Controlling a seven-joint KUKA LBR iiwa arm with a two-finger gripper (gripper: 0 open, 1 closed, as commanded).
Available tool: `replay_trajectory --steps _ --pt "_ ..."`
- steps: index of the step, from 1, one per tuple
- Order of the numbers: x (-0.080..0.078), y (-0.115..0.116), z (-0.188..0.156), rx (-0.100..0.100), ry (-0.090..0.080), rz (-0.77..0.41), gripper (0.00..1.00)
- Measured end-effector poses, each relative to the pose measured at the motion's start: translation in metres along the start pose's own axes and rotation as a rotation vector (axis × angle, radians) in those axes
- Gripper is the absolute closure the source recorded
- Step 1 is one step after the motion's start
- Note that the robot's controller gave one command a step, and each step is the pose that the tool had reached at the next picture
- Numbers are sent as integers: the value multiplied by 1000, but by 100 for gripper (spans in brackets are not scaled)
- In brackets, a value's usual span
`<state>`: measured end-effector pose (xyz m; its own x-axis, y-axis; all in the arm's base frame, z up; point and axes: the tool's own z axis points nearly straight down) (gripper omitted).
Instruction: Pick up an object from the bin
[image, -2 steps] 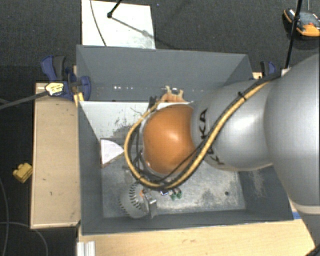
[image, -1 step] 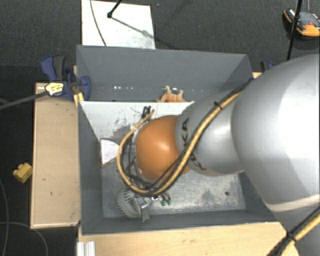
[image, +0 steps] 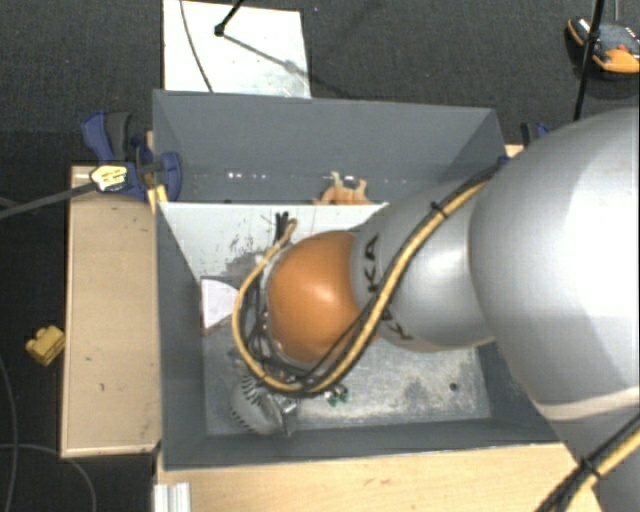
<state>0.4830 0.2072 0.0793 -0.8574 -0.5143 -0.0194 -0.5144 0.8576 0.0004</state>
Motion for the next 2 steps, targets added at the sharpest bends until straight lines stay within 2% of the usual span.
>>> replay_trajectory --steps 2 --pt "1 0 -5 -1 1 2 100"
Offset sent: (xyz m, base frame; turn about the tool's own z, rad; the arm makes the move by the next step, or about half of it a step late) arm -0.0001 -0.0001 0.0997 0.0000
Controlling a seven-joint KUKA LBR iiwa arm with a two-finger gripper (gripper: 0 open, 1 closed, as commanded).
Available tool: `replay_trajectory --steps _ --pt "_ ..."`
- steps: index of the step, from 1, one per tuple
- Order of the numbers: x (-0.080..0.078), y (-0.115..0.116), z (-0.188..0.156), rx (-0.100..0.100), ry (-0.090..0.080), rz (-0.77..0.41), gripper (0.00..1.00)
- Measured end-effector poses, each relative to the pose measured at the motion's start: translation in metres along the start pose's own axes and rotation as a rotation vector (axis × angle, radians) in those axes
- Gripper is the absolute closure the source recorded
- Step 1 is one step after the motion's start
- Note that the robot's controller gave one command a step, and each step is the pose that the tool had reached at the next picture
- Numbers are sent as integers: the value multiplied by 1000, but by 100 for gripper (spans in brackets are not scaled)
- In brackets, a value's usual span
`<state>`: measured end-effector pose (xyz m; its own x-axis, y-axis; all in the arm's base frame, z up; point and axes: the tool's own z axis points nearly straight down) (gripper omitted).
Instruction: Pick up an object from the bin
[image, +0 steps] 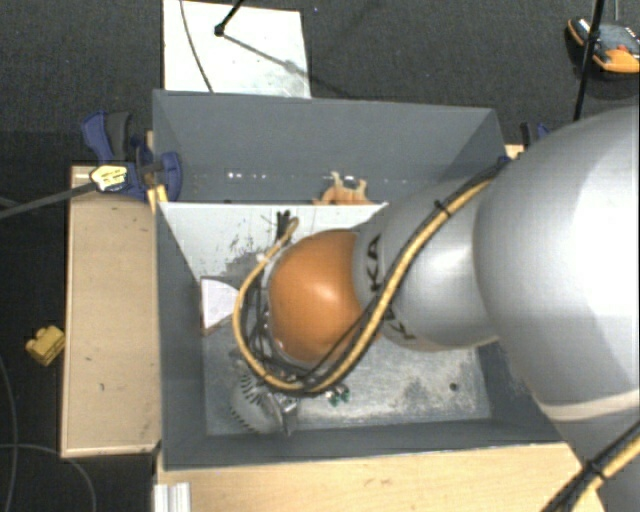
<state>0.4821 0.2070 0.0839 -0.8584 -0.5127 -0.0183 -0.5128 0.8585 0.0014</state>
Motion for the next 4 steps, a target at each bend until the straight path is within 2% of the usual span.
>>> replay_trajectory --steps 1,2,4 --pt "-1 0 -19 1 -3 0 100" --pt "1 -1 -34 2 7 -1 100" --pt "0 -1 -48 2 13 3 100"
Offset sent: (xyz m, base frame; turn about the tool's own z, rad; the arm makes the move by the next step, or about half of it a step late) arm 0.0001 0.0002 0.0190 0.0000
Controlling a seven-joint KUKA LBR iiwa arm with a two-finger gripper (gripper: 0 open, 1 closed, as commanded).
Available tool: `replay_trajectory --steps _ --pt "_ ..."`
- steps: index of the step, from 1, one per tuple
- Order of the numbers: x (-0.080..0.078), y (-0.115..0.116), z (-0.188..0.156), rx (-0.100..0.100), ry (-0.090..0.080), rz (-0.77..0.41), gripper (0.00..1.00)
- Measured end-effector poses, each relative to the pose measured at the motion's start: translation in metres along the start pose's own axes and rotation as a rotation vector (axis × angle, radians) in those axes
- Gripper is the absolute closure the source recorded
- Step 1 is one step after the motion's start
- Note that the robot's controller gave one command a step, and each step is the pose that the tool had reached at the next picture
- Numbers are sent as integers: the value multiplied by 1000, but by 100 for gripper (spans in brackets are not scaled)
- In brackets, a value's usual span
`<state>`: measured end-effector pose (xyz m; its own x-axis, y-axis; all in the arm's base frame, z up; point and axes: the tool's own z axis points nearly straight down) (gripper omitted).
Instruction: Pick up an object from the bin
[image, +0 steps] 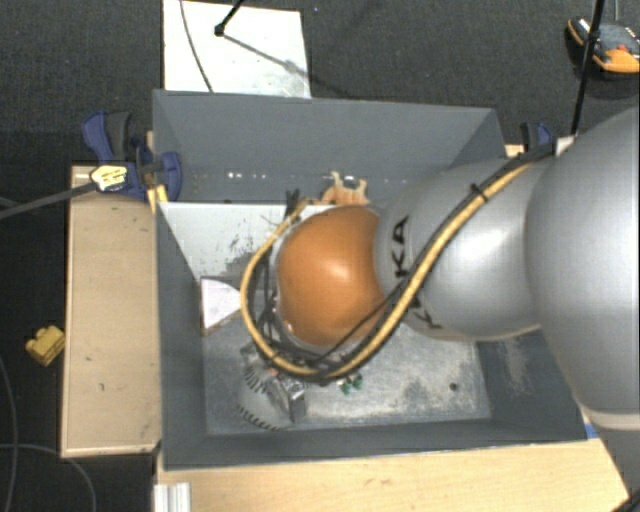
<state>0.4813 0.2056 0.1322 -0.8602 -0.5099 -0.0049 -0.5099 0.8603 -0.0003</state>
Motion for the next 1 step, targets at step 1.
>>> replay_trajectory --steps 1 --pt "1 0 -8 -1 5 2 100"
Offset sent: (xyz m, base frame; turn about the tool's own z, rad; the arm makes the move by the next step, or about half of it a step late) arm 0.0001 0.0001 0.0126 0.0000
